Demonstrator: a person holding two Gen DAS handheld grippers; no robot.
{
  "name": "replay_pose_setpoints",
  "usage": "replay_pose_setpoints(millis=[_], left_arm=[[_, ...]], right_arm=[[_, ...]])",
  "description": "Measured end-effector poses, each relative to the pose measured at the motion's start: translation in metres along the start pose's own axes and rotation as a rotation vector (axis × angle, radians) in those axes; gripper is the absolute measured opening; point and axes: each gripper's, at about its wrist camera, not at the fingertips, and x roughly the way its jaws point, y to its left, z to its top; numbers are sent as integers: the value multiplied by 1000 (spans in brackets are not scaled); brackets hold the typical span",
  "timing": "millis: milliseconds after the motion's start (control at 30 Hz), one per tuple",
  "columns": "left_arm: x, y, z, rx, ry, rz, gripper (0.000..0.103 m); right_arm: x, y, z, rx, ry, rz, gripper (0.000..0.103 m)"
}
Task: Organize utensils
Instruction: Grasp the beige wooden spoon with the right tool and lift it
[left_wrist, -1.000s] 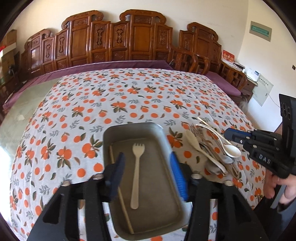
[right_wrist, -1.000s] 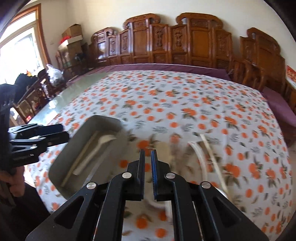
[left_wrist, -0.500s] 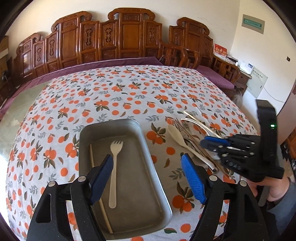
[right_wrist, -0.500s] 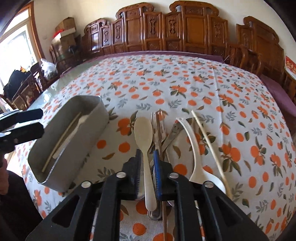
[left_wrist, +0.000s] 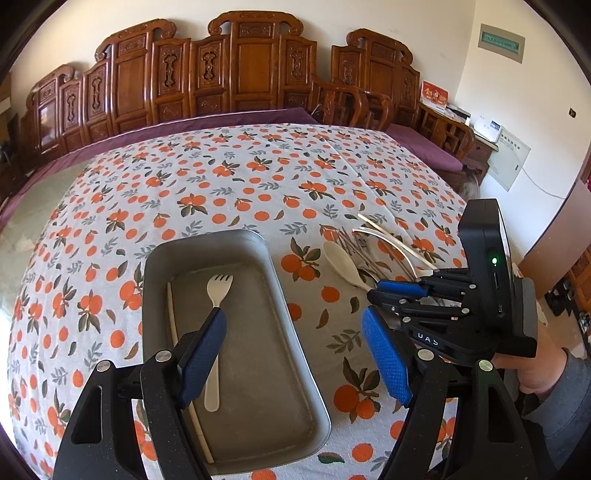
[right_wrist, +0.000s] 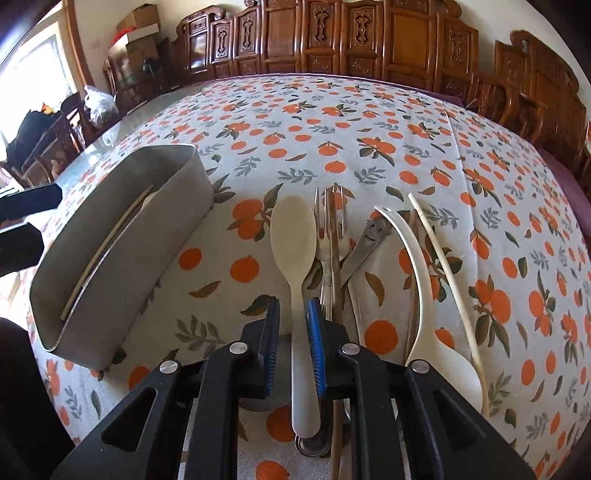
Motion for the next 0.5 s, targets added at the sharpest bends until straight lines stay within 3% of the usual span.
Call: replay_pose_setpoints(millis=[333,500], left_arm=[[3,-6,-2,11,9,0,72],[4,-11,-3,22,13,1,72]], right_arm=[[3,3,4,-25,19,-12,21],[5,10,6,-41,41,44,16]])
